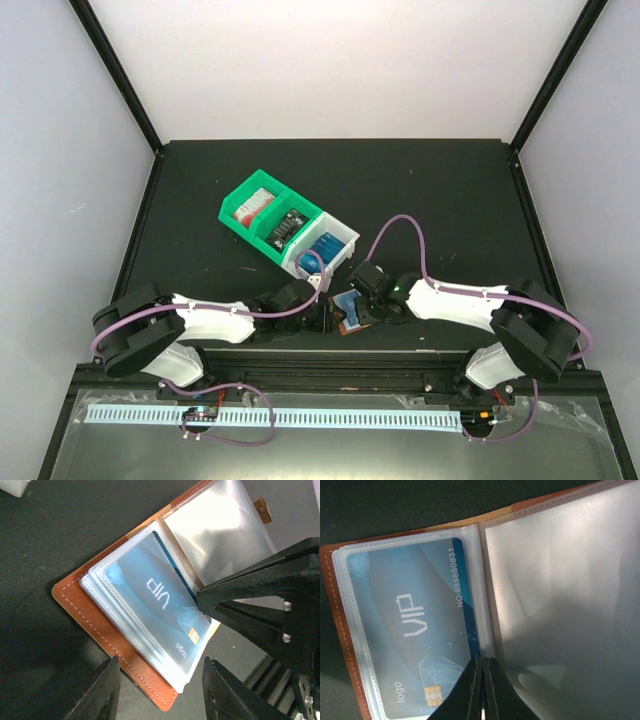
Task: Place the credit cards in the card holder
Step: Insert the credit card into the card holder.
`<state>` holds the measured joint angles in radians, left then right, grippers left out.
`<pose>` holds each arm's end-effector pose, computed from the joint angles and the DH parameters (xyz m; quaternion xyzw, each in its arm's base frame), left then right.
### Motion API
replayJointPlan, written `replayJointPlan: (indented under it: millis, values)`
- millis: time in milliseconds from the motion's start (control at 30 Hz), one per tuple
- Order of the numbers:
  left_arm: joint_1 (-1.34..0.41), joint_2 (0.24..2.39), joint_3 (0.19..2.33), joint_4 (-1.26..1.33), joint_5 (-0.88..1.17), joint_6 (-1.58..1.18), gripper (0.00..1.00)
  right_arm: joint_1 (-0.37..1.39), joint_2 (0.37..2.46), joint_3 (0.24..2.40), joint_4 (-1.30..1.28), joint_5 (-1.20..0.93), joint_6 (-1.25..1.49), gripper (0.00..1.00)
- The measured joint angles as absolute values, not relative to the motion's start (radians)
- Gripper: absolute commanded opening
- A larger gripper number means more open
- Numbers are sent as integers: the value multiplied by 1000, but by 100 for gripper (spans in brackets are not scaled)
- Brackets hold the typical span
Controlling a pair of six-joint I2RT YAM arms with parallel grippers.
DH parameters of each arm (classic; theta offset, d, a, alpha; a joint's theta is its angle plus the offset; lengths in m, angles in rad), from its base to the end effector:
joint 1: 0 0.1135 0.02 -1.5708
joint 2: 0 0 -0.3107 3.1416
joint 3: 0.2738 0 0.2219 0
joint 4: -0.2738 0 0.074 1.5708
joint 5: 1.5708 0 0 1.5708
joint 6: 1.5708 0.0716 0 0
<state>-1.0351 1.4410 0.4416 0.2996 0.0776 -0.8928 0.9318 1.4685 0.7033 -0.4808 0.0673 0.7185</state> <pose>0.1264 -0.2238 0.1807 0.0807 0.9025 -0.3663 0.2115 0.1412 0.1820 0.1800 -0.0996 0.9813 0.0962 0.1340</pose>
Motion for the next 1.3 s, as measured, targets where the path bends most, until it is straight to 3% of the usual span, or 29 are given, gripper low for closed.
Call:
replayJointPlan:
  millis: [533, 1300]
  values:
    - [-1029, 1462, 445, 350, 120, -892, 43, 932, 1423, 661, -469, 95, 793, 4]
    - [-1029, 1541, 475, 401, 173, -892, 47, 932, 1378, 602, -400, 97, 882, 3]
